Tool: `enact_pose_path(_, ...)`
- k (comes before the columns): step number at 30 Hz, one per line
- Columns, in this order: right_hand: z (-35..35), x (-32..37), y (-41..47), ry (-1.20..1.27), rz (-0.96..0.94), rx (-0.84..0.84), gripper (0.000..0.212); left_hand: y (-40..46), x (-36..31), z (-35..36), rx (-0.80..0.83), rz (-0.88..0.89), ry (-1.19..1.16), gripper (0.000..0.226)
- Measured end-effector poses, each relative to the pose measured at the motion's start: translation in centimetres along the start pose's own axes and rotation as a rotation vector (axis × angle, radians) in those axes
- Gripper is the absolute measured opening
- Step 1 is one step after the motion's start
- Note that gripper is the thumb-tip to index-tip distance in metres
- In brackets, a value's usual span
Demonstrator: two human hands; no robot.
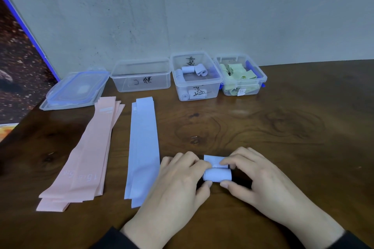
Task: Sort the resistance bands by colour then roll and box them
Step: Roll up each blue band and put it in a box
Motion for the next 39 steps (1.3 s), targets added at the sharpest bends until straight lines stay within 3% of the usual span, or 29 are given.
enact_pose_path(15,0.2,-0.3,0.1,-0.065,0.04,-0.054,0.028,0.5,-1.0,-0.3,-0.09,-0.03,0.078,0.023)
enact_pose_path(25,0.2,-0.3,0.3,-0.112,0.046,-0.074,0.04,1.6,-1.5,0.2,-0.122,-0.087,0.162,0.027)
enact_pose_path(35,0.4,-0.9,0.6,-0.113,0.105,-0.035,0.053,3.2,-1.9,0.4,-0.027,-0.046,0.145,0.032)
enact_pose_path(39,0.2,-1.0,1.4,-0.121,0.143,-0.007,0.048,3.9,-2.0,0.0,0.023,-0.043,0.134,0.035)
Point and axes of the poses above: each hand's wrist, its own y-axis towards the middle knuckle, its own z-axis out of the palm, x = y × z, the point moved 3 cm from there along y, towards the middle knuckle, and after that the axes turned 14 degrees about -z, right-handed, at the moved point
